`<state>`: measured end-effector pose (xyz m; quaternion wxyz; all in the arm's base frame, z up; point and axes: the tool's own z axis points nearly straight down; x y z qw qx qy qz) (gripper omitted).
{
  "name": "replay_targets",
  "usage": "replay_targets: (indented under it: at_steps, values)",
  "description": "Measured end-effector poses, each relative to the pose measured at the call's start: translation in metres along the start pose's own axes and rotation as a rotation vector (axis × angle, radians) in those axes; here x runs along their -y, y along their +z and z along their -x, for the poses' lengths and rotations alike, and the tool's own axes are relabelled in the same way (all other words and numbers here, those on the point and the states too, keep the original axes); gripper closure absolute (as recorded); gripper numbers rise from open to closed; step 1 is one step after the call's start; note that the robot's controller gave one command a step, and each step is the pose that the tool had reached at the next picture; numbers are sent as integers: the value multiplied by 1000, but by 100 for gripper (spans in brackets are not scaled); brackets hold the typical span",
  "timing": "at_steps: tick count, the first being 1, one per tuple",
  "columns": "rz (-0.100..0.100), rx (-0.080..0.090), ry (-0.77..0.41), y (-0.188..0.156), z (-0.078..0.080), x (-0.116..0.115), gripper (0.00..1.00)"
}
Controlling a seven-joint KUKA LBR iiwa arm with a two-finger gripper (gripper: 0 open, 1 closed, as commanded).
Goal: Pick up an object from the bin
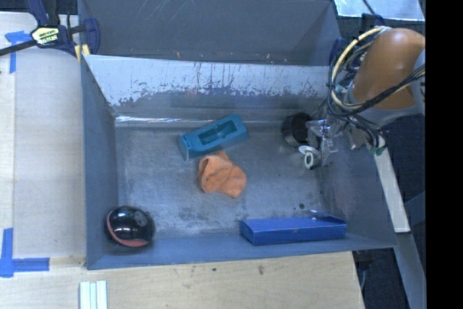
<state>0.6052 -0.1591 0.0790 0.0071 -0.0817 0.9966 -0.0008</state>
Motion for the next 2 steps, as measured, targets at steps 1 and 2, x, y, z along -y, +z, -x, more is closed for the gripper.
replay_targets:
  at_steps: [1,2]
  values:
    - [0,0,0,0,0,0,100]
    - [1,-3,-1,-4,-1,-1,100]
